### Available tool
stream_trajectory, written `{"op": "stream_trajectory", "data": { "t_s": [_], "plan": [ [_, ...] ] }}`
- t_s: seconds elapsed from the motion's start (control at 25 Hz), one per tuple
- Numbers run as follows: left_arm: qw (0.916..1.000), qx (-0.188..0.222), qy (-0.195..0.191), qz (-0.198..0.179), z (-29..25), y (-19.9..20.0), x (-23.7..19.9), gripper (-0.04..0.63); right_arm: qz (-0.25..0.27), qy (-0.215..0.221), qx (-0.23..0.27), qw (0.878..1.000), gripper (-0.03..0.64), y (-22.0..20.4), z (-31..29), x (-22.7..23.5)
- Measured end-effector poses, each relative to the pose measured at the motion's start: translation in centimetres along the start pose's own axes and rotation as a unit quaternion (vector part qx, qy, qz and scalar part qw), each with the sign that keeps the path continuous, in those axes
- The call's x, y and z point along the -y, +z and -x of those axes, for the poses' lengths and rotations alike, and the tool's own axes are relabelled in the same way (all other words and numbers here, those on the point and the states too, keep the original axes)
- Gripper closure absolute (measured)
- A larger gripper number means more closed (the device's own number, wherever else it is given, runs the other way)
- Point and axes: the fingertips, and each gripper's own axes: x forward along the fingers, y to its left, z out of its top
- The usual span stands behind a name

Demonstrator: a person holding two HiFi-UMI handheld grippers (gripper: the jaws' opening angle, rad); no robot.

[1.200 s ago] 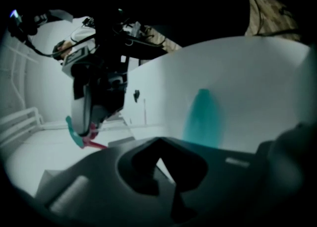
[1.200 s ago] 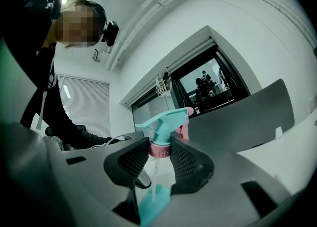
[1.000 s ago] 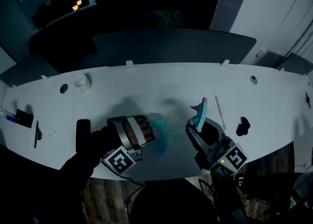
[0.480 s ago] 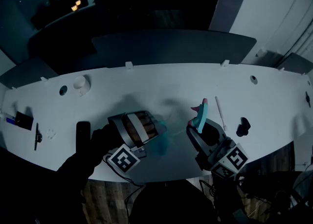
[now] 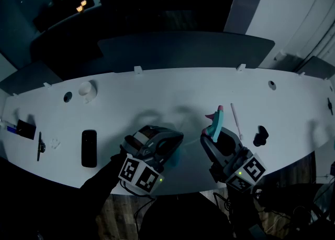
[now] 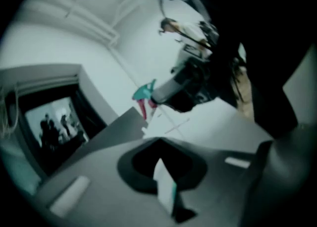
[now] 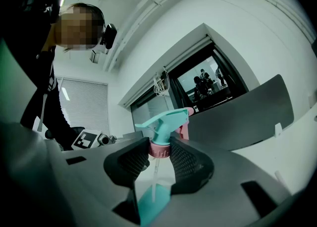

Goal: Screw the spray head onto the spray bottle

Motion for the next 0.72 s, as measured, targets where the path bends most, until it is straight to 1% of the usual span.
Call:
{"op": "stream_trajectory", "data": {
  "t_s": [0.04, 0.08, 0.12, 0.16, 0.28, 0.32, 0.36, 0.44, 0.48, 0.56, 0.64, 0.68, 0.72],
  "plan": [
    [0.9979, 0.008, 0.008, 0.064, 0.2, 0.0, -0.2, 0.592, -0.004, 0.0, -0.01, 1.0, 0.494, -0.3, 0.0, 0.0],
    [0.9931, 0.013, 0.017, 0.115, 0.3, -0.1, -0.2, 0.592, -0.006, 0.0, -0.014, 1.0, 0.494, -0.5, 0.0, -0.1],
    [0.988, 0.013, 0.026, 0.151, 0.4, -0.2, -0.3, 0.592, -0.007, 0.001, -0.015, 1.0, 0.494, -0.5, 0.0, -0.1],
    [0.9841, 0.011, 0.036, 0.174, 0.4, -0.4, -0.2, 0.592, -0.007, 0.003, -0.014, 1.0, 0.494, -0.5, -0.1, -0.2],
    [0.9763, 0.013, 0.077, 0.202, 0.8, -0.3, -0.5, 0.592, -0.007, 0.01, -0.015, 1.0, 0.494, -0.5, -0.3, -0.4],
    [0.9709, 0.022, 0.094, 0.219, 1.0, -0.1, -1.0, 0.592, -0.007, 0.012, -0.016, 1.0, 0.494, -0.5, -0.4, -0.5],
    [0.9622, 0.038, 0.114, 0.244, 1.3, 0.0, -1.7, 0.592, -0.007, 0.013, -0.016, 1.0, 0.494, -0.5, -0.5, -0.5],
    [0.9392, 0.075, 0.156, 0.296, 2.0, -0.1, -3.3, 0.592, -0.009, 0.015, -0.015, 1.0, 0.494, -0.5, -0.7, -0.6],
    [0.9309, 0.087, 0.173, 0.31, 2.4, -0.4, -3.9, 0.592, -0.009, 0.016, -0.015, 1.0, 0.494, -0.5, -0.7, -0.7],
    [0.9223, 0.098, 0.192, 0.321, 3.0, -0.9, -4.4, 0.592, -0.009, 0.017, -0.016, 1.0, 0.494, -0.5, -0.7, -0.7],
    [0.9152, 0.096, 0.204, 0.334, 3.6, -1.5, -4.4, 0.592, -0.01, 0.016, -0.017, 1.0, 0.494, -0.6, -0.7, -0.6],
    [0.913, 0.09, 0.206, 0.34, 3.9, -2.0, -4.2, 0.592, -0.011, 0.015, -0.017, 1.0, 0.494, -0.6, -0.6, -0.7],
    [0.9129, 0.078, 0.206, 0.343, 4.2, -2.6, -3.9, 0.592, -0.011, 0.015, -0.017, 1.0, 0.494, -0.6, -0.6, -0.7]
  ]
}}
